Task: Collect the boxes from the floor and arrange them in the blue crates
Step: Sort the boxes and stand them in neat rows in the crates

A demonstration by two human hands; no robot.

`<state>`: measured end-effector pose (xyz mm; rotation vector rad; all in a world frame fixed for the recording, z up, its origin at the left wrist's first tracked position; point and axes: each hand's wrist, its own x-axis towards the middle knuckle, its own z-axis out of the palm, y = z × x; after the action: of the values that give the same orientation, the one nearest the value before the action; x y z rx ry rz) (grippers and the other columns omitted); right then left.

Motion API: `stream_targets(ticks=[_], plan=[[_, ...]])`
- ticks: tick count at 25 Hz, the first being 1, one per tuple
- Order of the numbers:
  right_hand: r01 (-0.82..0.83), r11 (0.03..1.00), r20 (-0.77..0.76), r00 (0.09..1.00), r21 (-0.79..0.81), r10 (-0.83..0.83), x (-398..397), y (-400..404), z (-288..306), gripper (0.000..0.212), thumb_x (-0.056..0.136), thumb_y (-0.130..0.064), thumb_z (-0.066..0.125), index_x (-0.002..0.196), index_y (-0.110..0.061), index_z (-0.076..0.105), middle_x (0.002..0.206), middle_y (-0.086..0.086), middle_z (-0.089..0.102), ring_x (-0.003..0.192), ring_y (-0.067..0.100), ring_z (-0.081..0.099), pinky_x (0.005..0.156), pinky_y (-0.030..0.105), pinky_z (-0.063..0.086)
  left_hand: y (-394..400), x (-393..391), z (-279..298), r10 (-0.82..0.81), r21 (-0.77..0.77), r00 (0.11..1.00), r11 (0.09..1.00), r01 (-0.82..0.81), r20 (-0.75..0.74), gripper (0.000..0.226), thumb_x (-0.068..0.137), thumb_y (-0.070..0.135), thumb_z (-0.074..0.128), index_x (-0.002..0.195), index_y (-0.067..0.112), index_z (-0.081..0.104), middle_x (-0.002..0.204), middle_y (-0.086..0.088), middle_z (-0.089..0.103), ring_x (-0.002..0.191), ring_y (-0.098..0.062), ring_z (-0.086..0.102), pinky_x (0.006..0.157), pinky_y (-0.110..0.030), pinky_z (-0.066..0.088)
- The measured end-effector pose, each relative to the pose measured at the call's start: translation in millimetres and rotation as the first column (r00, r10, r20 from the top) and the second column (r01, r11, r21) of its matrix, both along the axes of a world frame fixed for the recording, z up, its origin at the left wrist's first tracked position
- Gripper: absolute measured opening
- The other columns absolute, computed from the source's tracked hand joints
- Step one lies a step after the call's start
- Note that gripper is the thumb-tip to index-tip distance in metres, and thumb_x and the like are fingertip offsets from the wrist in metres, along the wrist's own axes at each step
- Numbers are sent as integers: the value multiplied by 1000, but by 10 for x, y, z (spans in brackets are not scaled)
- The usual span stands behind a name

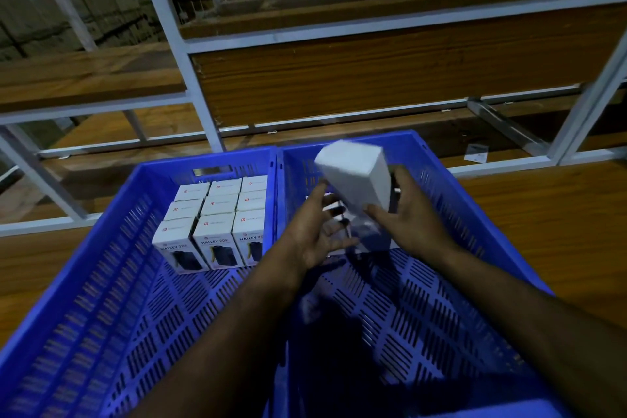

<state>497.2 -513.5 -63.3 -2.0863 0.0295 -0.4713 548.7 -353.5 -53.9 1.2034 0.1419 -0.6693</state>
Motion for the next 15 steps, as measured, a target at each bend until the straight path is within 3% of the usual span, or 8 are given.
stream_targets(ticks=[3, 5, 7, 9, 11, 13, 15], plan=[[89, 945, 210, 978, -314, -22, 20, -89, 32, 57, 73, 0, 78, 123, -20, 59, 125, 3, 57, 125, 25, 46, 100, 47, 44, 53, 49, 1, -54, -205, 993, 978, 30, -109, 76, 91, 70, 46, 132, 8, 60, 124, -21, 66, 113, -38, 63, 92, -56, 54], [119, 903, 267, 964, -413, -5, 47, -142, 49, 55, 73, 0, 79, 122, -19, 65, 135, 7, 55, 135, 28, 38, 109, 43, 32, 57, 43, 10, -75, -208, 994, 976, 58, -74, 68, 89, 57, 59, 135, 7, 59, 119, -21, 69, 104, -33, 66, 92, -47, 54], [110, 897, 224, 974, -429, -12, 48, -154, 65, 57, 77, 1, 77, 128, -20, 64, 147, 8, 45, 140, 24, 29, 111, 34, 25, 25, 5, 28, -88, -165, 996, 983, 83, -23, 65, 81, 37, 72, 137, 9, 56, 126, -19, 67, 105, -30, 65, 87, -40, 55], [94, 942, 148, 988, -321, -49, 32, -129, 61, 63, 84, 6, 67, 139, -22, 54, 153, 5, 37, 142, 18, 26, 112, 28, 24, 8, -1, 20, -80, -129, 997, 988, 82, 24, 57, 82, 27, 73, 135, 13, 58, 125, -16, 68, 101, -28, 66, 81, -37, 57], [96, 994, 92, 992, -54, -91, 37, -129, 67, 58, 93, 6, 55, 142, -23, 48, 151, 1, 40, 137, 12, 35, 114, 33, 35, 10, 24, 3, -79, -75, 991, 993, 88, 109, 49, 88, 21, 70, 136, 20, 58, 122, -11, 70, 98, -27, 68, 77, -38, 58], [162, 960, 36, 984, 230, -175, 102, -182, 79, 46, 100, -10, 52, 143, -26, 46, 148, -1, 46, 132, 17, 46, 107, 46, 46, 19, 50, -11, -79, -3, 979, 997, 81, 187, 53, 89, 15, 71, 139, 26, 56, 127, -10, 69, 100, -29, 68, 77, -40, 58], [249, 887, -81, 968, 388, -236, 146, -232, 94, 49, 99, -29, 57, 146, -28, 41, 147, 1, 47, 129, 22, 51, 103, 48, 48, 24, 36, -9, -108, 16, 973, 994, 107, 205, 57, 87, 9, 73, 139, 27, 57, 130, -11, 67, 101, -30, 67, 78, -39, 57]])
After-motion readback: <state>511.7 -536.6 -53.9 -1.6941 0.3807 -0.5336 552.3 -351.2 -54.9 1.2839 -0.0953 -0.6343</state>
